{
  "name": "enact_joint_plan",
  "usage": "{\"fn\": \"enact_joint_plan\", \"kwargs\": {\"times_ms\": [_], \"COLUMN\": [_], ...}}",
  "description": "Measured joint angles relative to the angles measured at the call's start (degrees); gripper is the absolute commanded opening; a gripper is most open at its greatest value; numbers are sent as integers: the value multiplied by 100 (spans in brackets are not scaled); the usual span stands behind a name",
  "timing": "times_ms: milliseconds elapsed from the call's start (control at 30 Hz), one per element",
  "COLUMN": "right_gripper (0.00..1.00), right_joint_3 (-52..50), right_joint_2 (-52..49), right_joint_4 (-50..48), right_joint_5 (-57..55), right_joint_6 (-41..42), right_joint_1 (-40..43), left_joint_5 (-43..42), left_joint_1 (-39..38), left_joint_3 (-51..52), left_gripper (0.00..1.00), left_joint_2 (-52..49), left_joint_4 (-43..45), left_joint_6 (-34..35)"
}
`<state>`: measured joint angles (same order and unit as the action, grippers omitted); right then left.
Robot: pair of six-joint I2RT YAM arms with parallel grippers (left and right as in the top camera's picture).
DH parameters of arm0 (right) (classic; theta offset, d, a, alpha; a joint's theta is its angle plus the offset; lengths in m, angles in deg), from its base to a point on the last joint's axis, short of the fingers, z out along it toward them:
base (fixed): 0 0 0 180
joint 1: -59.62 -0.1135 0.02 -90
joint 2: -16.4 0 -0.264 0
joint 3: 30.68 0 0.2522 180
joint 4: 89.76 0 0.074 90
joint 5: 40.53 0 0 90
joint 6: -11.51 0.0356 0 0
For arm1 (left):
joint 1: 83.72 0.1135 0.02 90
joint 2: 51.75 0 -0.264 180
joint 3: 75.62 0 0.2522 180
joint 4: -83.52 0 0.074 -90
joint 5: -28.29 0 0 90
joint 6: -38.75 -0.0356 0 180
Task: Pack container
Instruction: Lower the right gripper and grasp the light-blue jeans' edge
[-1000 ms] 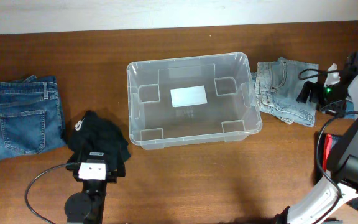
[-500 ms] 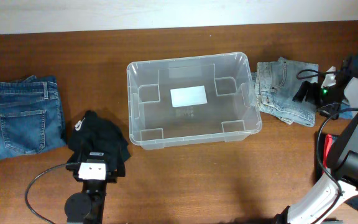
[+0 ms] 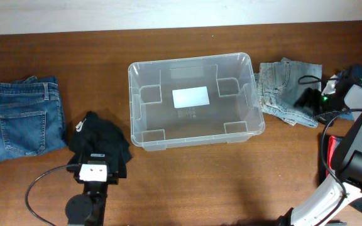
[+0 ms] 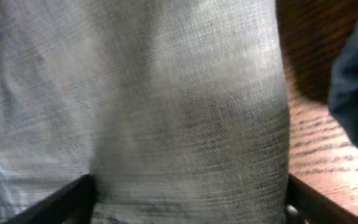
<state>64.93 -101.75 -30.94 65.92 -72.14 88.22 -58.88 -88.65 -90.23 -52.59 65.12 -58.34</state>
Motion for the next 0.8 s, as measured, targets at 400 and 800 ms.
{"fn": "enact_joint_plan", "kwargs": {"times_ms": [400, 800], "right_gripper": [16, 4], "right_joint_3": [-31, 175], "right_joint_2": [13, 15], "right_joint_4": [24, 358], "right_joint_5": [280, 304], "right_joint_6": [61, 76], "right_joint_1": [57, 57], "left_joint_5": [0, 0], "left_joint_1": [0, 0], "left_joint_3": [0, 0], "left_gripper": [99, 99], "left_joint_2": [0, 0], "left_joint_4": [0, 0], "left_joint_6": [0, 0]}}
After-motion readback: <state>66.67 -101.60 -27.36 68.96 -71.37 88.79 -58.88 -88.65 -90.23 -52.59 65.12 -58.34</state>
